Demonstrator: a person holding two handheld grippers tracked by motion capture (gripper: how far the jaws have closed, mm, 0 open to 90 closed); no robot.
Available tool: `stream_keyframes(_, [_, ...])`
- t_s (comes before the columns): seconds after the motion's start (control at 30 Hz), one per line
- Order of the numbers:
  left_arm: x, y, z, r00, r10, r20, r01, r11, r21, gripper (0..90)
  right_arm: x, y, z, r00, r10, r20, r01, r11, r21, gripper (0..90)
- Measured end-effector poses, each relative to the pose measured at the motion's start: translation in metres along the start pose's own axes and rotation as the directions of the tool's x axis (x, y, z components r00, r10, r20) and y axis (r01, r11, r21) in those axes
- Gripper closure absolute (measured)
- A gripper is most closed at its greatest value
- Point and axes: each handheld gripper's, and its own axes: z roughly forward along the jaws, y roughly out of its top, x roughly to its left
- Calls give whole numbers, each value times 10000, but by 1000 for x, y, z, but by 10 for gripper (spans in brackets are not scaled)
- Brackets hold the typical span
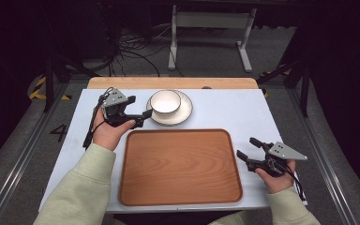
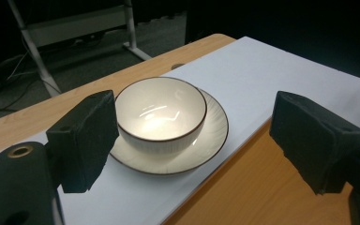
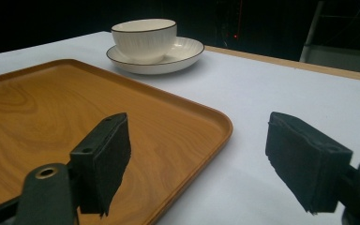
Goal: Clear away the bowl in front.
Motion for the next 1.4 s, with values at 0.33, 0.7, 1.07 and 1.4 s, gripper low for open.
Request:
stream_keyframes(0.33, [-2, 15, 23, 9994, 153, 302, -158, 9998, 146, 163, -1, 0, -1, 10000, 68, 47, -67, 10000, -44, 229])
stream_keyframes(0.7, [0, 29, 45, 9990, 339, 275, -353, 9981, 502, 172, -2, 1, -3, 9999, 59, 91, -58, 9999, -104, 229])
stream_keyframes(1.07, [5, 38, 61, 9974, 235, 685, -290, 9964, 801, 232, -3, 1, -4, 9999, 63, 94, -62, 9998, -166, 229])
stream_keyframes(1.4, [5, 46, 82, 9867, 777, 1428, -1011, 9812, 1646, 274, -3, 2, -8, 9998, 76, 160, -72, 9995, -291, 238])
